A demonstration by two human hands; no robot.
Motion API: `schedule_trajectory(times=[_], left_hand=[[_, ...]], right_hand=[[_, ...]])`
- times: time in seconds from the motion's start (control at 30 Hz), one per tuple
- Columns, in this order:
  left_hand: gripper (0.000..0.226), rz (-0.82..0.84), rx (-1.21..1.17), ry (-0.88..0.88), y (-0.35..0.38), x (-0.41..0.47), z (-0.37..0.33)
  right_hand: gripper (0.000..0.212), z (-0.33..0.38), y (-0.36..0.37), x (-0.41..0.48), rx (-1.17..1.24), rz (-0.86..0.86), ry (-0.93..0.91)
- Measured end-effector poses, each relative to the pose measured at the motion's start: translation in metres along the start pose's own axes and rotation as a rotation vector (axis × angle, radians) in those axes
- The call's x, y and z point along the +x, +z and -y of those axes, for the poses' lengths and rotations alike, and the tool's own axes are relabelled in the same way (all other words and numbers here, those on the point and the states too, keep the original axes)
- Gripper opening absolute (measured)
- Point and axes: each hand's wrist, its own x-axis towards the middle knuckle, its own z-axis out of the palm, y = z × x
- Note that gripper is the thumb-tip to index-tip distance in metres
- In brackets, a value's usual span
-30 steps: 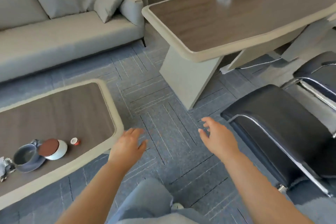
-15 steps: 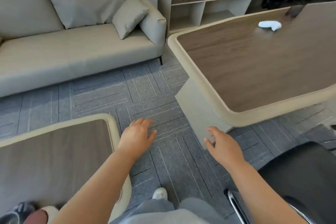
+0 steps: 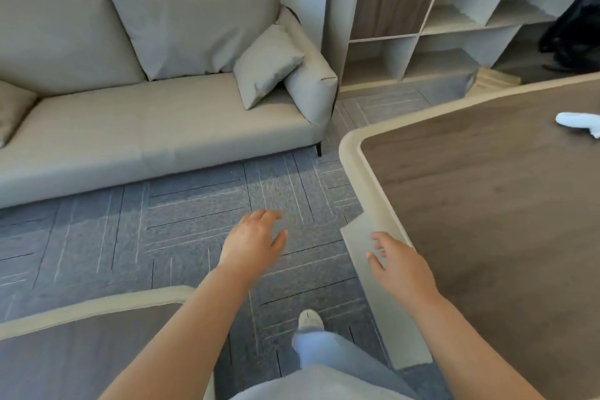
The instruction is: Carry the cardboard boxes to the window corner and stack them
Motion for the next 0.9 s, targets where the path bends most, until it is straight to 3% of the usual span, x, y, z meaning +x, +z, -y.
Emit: schedule_trajectory(times=[0.27, 0.43, 0.63, 0.9], left_hand=[[0.041, -0.067, -0.007, -0.315, -0.048, 0.088, 0.066], [0.039, -0.138, -0.026, -0.368, -0.074, 0.163, 0.103], [0.040, -0.114, -0.005, -0.248, -0.103, 0.298, 0.147], [0.039, 0.040, 0.082, 0.143, -0.134, 0.492, 0.129]], right_hand=[[0.038, 0.092, -0.036, 0.193, 0.028, 0.034, -0.284], [0.037, 0.130, -0.033, 0.283, 0.023, 0.045, -0.319], [0.038, 0.164, -0.024, 0.386, 0.034, 0.031, -0.213], [0.036, 0.155, -0.041, 0.470, 0.094, -0.015, 0.111]])
